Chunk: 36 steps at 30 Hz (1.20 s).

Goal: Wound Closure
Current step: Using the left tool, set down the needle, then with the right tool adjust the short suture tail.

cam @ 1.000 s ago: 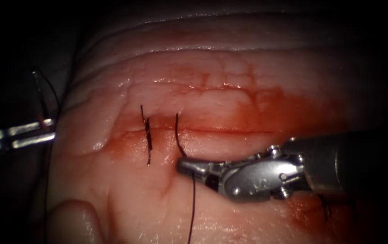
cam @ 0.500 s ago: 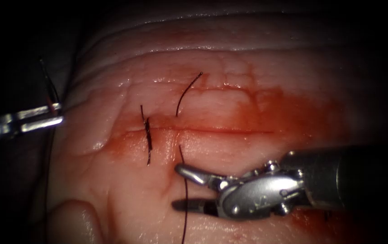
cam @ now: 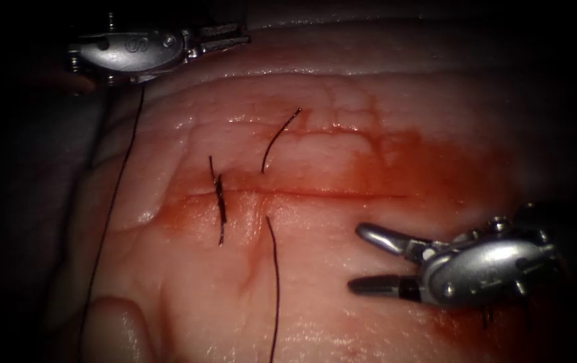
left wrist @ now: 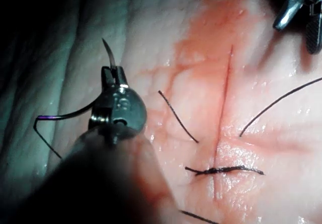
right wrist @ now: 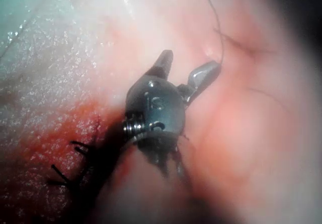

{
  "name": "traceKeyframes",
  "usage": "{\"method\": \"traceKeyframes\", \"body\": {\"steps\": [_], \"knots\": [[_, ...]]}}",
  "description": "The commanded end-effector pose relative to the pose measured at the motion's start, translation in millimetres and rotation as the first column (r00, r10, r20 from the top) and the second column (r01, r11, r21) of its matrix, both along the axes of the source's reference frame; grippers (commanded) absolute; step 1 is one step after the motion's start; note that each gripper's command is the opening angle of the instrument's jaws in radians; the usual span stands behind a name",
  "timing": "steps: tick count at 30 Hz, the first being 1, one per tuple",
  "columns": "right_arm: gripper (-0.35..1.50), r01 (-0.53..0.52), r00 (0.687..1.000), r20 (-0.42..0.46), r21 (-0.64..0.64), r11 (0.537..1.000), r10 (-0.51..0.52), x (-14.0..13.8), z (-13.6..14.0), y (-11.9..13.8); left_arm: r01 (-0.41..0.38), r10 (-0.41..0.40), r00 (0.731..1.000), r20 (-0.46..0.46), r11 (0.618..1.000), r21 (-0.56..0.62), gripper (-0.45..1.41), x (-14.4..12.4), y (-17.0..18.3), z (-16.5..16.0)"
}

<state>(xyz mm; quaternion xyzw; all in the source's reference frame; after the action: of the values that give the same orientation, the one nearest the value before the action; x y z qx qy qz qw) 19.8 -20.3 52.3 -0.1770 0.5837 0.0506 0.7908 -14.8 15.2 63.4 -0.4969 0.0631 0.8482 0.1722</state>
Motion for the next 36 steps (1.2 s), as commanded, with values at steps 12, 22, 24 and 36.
{"method": "traceKeyframes", "body": {"steps": [12, 22, 24, 36], "knots": [[1.40, -0.050, 0.999, 0.022, 0.070, 0.996, 0.048, 0.1, 0.3, 0.8, -0.087, 0.091, 0.993, -0.079, 0.994, 0.063, -0.45, -2.4, 0.8, 10.0], [1.18, -0.145, 0.973, -0.079, 0.527, 0.837, 0.218, 2.6, 0.6, 2.3, 0.000, 0.017, 0.998, -0.064, 0.968, 0.251, 0.86, -1.9, -0.2, 14.0], [1.25, -0.210, 0.958, -0.034, 0.588, 0.781, 0.283, 3.1, 0.9, 2.6, 0.004, 0.013, 0.998, -0.064, 0.966, 0.258, 1.01, -1.8, -0.3, 13.6], [1.15, -0.371, 0.848, 0.170, 0.866, 0.335, 0.501, 5.0, 7.2, 7.6, 0.023, -0.039, 0.997, 0.061, 0.969, 0.248, 0.41, 3.3, -4.3, 4.9]]}}
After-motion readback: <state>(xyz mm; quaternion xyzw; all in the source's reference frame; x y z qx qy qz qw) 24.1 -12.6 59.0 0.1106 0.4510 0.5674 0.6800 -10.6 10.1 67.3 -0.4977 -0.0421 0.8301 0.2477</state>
